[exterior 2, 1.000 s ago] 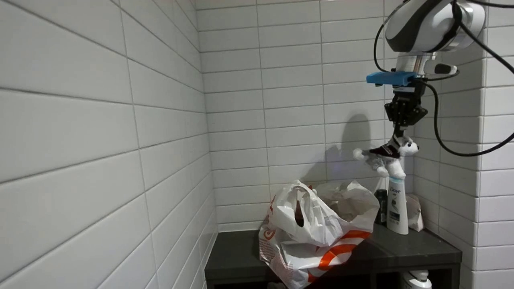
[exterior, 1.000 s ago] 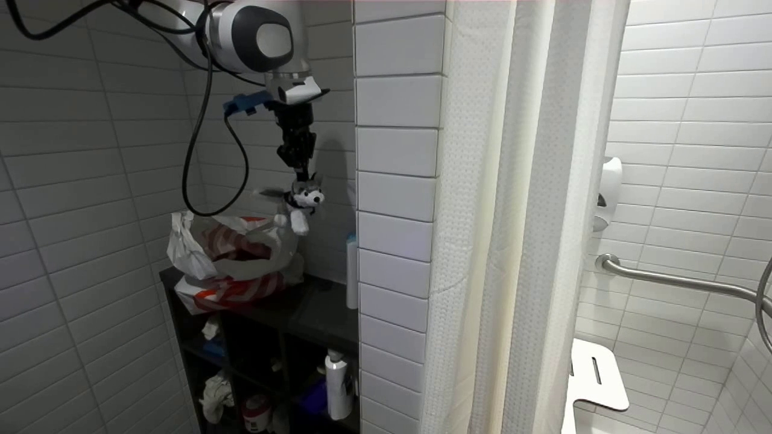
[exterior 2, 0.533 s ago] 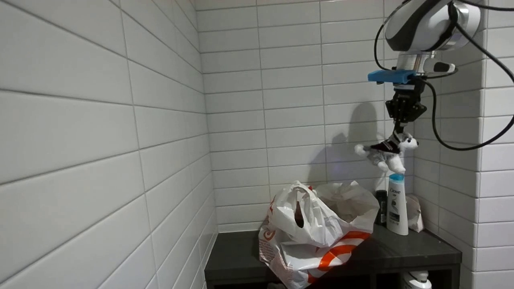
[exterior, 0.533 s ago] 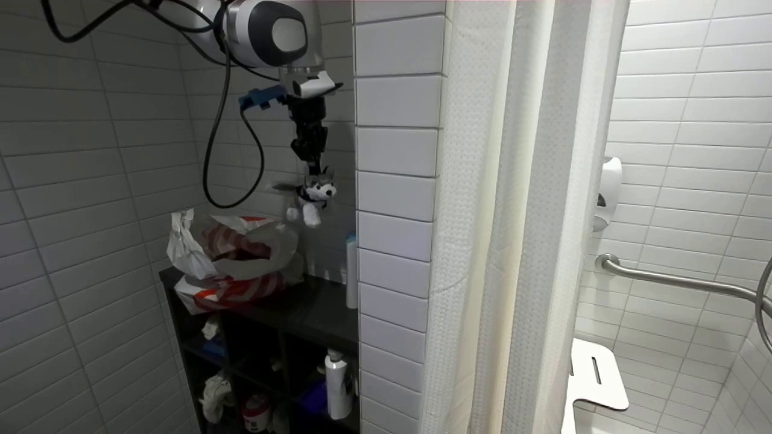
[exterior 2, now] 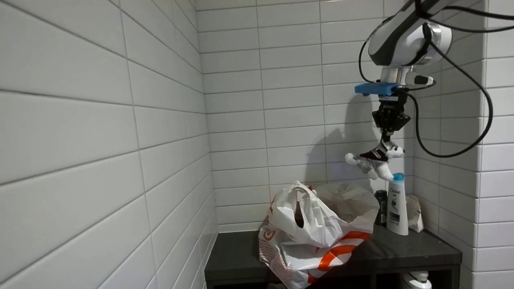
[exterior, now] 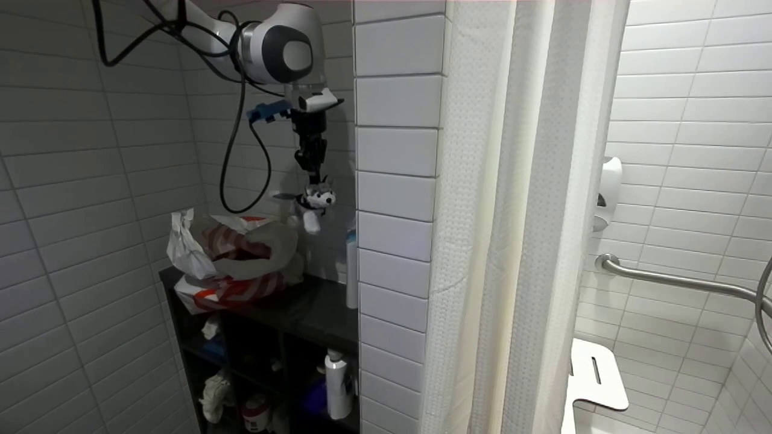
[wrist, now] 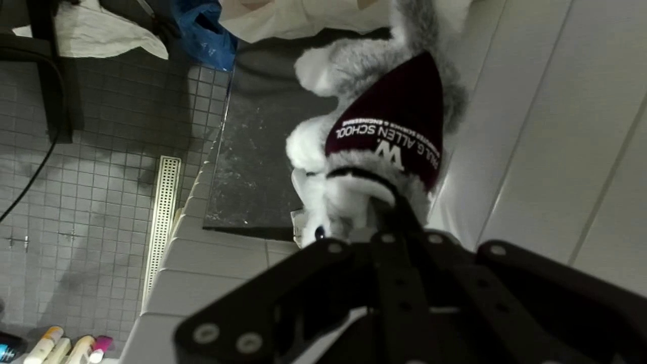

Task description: Remove the doll from the plastic bag

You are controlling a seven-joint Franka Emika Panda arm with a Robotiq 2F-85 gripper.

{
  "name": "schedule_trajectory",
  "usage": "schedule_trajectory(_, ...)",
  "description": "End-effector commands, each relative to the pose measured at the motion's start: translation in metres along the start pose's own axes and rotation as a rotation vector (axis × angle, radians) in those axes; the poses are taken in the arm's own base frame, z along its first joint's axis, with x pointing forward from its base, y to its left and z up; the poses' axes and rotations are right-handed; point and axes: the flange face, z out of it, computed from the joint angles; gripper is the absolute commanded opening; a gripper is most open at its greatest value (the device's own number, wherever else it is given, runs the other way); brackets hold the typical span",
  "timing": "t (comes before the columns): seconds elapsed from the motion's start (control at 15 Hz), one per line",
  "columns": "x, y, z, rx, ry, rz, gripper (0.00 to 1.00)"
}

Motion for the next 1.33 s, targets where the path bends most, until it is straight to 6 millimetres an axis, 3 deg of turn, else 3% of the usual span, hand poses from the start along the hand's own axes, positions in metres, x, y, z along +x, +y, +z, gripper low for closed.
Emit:
schedule_trajectory(0.0,-0.01,0.002,0.016,-0.039,-0.031,-0.02,0.01)
schedule_trajectory(0.07,-0.011,0.006,0.019,-0.051,-0.029,-0.017,0.01)
schedule_trajectory(0.13,-0.014,0.01,0.023,-0.054,-0.04,-0.026,0.28)
schedule_trajectory(0.27,-0.016,0.017,0.029,-0.068,-0.039,-0.025,0.33)
schedule_trajectory(0.53,-0.018,0.026,0.029,-0.077,-0.035,-0.025,0.58)
schedule_trajectory(0.93,-0.037,0.032,0.006,-0.053,0.012,-0.066,0.98)
schedule_trajectory(1.13,-0.064,0.043,-0.025,-0.01,0.127,-0.161,1.0)
schedule_trajectory(1.27,-0.088,0.06,-0.048,0.017,0.185,-0.235,1.0)
